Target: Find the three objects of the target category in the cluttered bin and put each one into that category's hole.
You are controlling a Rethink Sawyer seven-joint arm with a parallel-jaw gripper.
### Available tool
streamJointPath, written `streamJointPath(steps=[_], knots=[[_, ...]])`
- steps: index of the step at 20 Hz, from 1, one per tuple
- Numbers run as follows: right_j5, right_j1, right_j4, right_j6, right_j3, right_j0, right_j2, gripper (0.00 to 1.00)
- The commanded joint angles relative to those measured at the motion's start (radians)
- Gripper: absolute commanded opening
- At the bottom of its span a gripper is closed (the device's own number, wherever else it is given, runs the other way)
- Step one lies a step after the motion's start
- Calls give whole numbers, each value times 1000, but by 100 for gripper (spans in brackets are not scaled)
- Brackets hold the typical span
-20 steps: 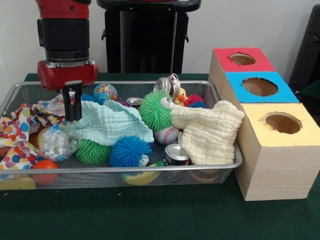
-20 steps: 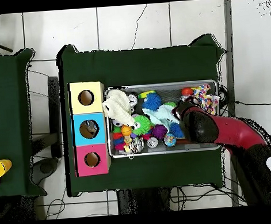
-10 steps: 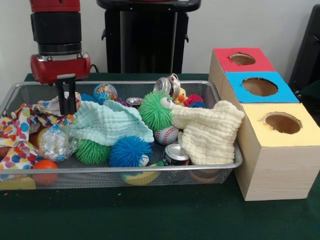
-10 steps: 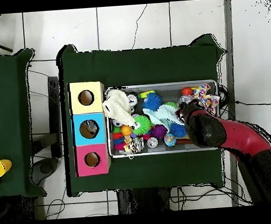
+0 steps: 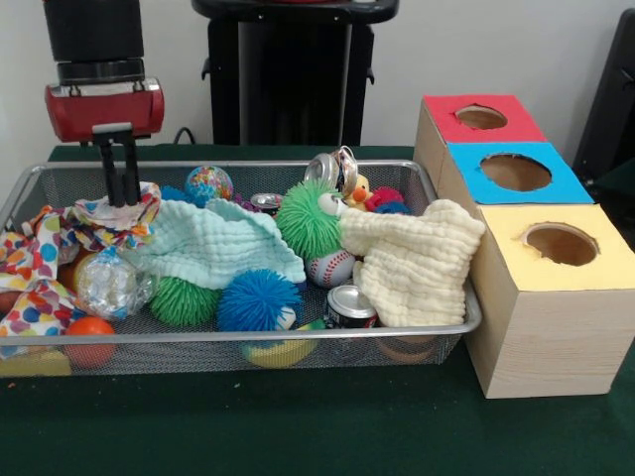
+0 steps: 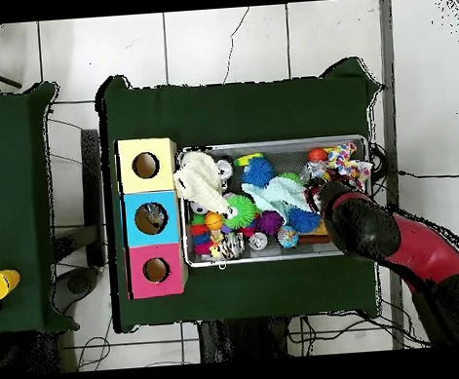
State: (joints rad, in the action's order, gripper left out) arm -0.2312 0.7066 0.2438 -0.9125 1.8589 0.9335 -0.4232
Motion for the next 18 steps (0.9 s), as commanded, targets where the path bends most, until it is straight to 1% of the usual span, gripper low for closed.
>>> streamJointPath(steps=[1,3,5,7,11,13,17,18], knots=[[146,40,-187,-488,118,-39,20,0],[171,47,-232,-522,122,-60,62,0],[156,60,-292,-554,135,-75,71,0],[174,72,-341,-595,154,-91,81,0],[168,84,-377,-611,146,-121,114,0],[141,100,-399,-628,136,-146,138,0],[124,119,-424,-659,118,-210,203,0],[116,126,-430,-668,126,-219,205,0]])
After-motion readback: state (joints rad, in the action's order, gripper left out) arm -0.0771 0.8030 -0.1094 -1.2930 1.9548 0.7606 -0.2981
